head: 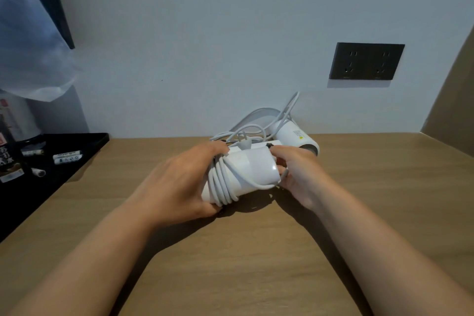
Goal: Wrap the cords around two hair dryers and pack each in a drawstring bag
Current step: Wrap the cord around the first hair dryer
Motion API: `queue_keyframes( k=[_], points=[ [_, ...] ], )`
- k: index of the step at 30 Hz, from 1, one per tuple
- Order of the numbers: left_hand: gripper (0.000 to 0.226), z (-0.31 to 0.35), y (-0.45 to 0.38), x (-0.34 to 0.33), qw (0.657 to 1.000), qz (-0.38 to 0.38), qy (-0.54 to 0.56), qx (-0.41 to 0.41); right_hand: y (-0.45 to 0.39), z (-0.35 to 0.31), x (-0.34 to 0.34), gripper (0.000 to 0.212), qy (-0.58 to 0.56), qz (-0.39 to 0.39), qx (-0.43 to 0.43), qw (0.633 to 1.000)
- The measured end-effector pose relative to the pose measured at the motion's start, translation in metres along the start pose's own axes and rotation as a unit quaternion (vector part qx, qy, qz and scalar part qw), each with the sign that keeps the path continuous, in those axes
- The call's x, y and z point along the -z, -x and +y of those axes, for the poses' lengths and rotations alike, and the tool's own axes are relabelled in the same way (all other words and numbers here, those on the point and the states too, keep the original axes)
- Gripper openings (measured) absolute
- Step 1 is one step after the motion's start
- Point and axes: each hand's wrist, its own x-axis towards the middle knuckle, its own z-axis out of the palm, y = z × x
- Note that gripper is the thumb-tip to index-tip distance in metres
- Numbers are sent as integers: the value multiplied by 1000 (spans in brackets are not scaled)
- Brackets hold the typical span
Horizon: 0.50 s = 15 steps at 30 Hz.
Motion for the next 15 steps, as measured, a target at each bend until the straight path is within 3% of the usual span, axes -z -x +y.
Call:
queue_keyframes(
  k=[3, 8, 15],
  points=[
    [97, -8, 0, -2, 1000, -6, 13, -25, -4, 10, 3, 26, 20, 29, -5, 999],
    [107, -8, -2, -5, 999, -7, 3, -37, -9, 24, 4, 23, 65, 81, 33, 994],
    [105, -4, -1, -12, 999, 8, -24, -32, -10, 28, 5, 24, 84, 101, 49, 990]
  ],
)
